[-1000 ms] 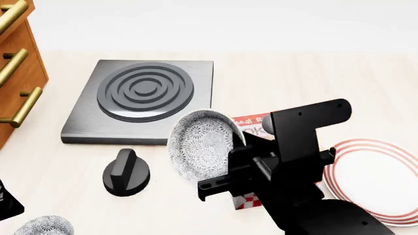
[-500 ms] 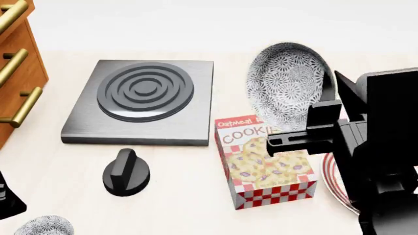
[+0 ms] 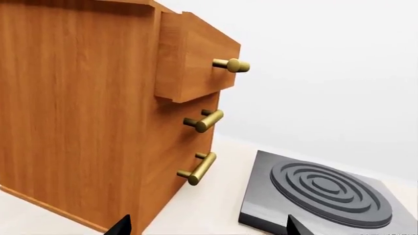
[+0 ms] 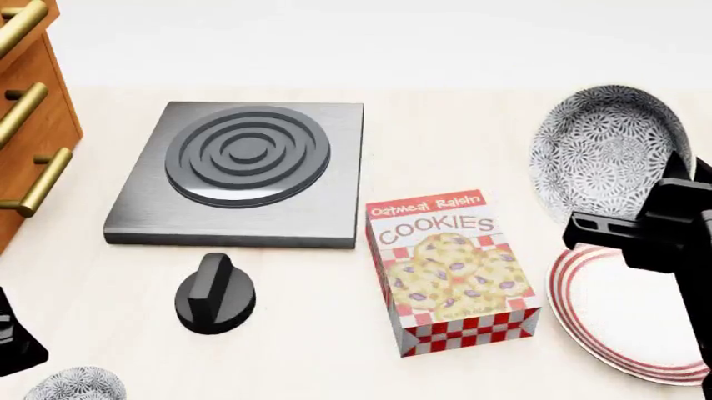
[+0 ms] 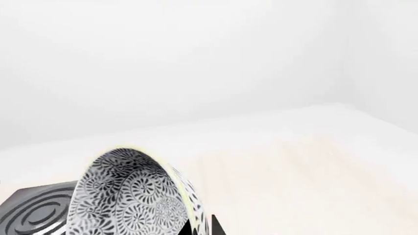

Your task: Pick the akita bowl from table center and place it on the plate.

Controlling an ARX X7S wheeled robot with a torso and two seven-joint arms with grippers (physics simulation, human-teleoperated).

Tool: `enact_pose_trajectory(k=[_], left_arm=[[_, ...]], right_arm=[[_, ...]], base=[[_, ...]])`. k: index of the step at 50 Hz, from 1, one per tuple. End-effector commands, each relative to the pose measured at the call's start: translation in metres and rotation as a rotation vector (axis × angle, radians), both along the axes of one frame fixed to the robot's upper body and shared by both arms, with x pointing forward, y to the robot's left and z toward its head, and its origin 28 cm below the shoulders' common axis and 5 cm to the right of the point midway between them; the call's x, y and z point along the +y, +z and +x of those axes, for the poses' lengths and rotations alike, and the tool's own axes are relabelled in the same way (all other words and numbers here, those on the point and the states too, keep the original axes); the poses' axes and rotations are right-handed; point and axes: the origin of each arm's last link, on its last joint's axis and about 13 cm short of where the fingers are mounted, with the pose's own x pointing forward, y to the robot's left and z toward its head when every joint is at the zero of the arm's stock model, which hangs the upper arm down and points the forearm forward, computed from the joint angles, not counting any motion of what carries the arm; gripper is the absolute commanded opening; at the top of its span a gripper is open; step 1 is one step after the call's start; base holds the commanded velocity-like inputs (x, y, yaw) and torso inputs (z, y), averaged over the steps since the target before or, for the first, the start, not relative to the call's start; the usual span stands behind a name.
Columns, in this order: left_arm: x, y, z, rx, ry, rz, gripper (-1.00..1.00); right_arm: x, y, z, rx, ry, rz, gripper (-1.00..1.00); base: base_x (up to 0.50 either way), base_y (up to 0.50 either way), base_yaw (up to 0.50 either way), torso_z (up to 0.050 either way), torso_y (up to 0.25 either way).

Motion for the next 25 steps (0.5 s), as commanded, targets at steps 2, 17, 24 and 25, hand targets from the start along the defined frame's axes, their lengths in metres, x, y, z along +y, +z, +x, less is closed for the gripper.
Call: enact_pose_trajectory(k=[2,17,24,25], left_arm=[[-0.0001,0.0000,0.0001,0.001,-0.002,0.000,1.00],[0.0002,0.0005,0.0005,0.001,0.001,-0.001,1.00],[-0.0002,0.0004,0.0004,0.001,0.000,-0.001,1.00],[-0.0011,0.0006,0.0002,-0.001,-0.004,0.000,1.00]], right_arm=[[-0.0106,-0.0083,0.0021,0.076,-0.008,0.121,-1.00],[-0.0133,-0.0130,0.0049,0.120,-0.032,0.150,-1.00],[-0.0144,-0.0128,0.0058,0.152,-0.002,0.206,-1.00],[-0.0171,-0.0102,0.0073,0.179,0.017,0.273,-1.00]], base=[[0.00,0.00,0.00,0.000,0.000],[0.00,0.00,0.00,0.000,0.000],[0.00,0.00,0.00,0.000,0.001],[0.00,0.00,0.00,0.000,0.000]])
